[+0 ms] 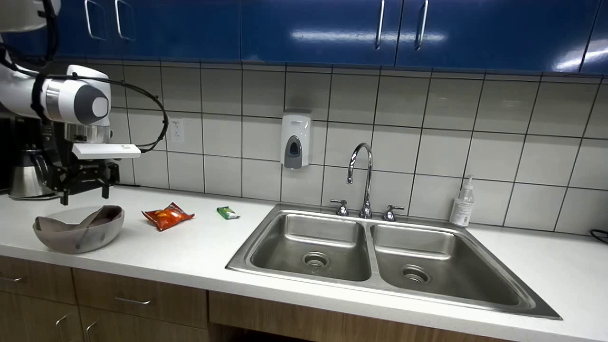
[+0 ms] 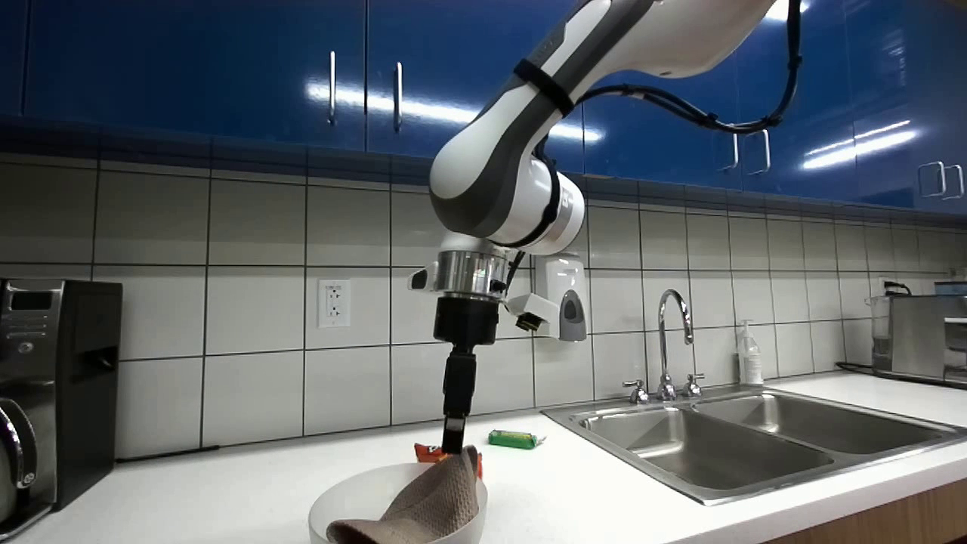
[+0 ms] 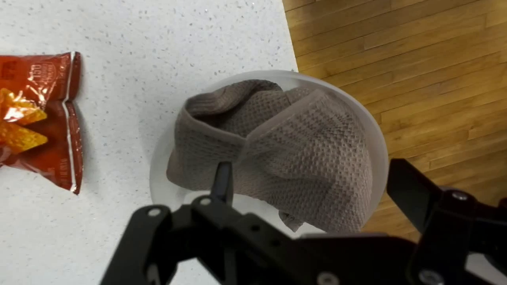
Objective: Put the grey towel in the bowl.
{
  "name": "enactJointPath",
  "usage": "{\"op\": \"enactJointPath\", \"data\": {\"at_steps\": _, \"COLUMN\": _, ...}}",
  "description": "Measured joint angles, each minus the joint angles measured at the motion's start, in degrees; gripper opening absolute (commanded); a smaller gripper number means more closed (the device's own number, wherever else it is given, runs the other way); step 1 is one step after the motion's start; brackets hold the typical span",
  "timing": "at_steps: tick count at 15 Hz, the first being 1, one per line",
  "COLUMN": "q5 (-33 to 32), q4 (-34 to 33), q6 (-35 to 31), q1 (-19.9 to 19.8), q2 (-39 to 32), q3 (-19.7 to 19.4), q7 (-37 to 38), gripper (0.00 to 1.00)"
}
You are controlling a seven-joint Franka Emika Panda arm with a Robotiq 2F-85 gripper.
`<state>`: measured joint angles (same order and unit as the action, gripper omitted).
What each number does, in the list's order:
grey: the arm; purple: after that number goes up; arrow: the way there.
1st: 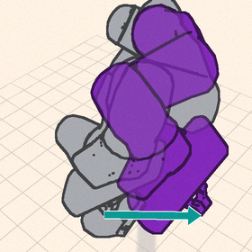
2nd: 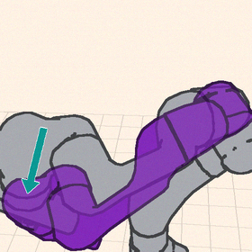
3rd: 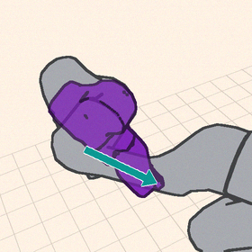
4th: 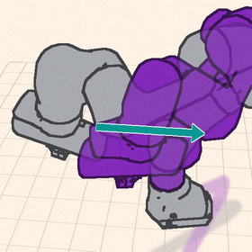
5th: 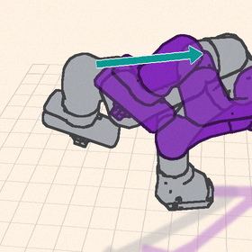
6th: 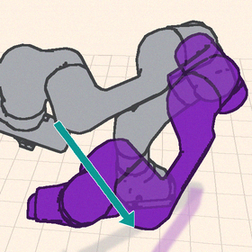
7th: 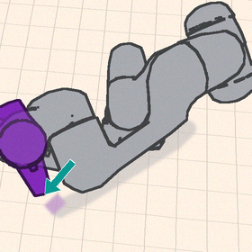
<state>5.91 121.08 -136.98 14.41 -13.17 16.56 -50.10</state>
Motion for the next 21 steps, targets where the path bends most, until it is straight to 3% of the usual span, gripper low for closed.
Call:
{"op": "enactJointPath", "data": {"at_steps": 9, "q5": 3.39, "q4": 2.77, "q6": -1.36, "q1": -3.29, "q2": 6.17, "q3": -1.17, "q7": 1.14, "gripper": 1.0}}
{"op": "enactJointPath", "data": {"at_steps": 21, "q5": 13.04, "q4": 19.87, "q6": -8.58, "q1": -4.66, "q2": 22.56, "q3": -10.31, "q7": 4.27, "gripper": 1.0}}
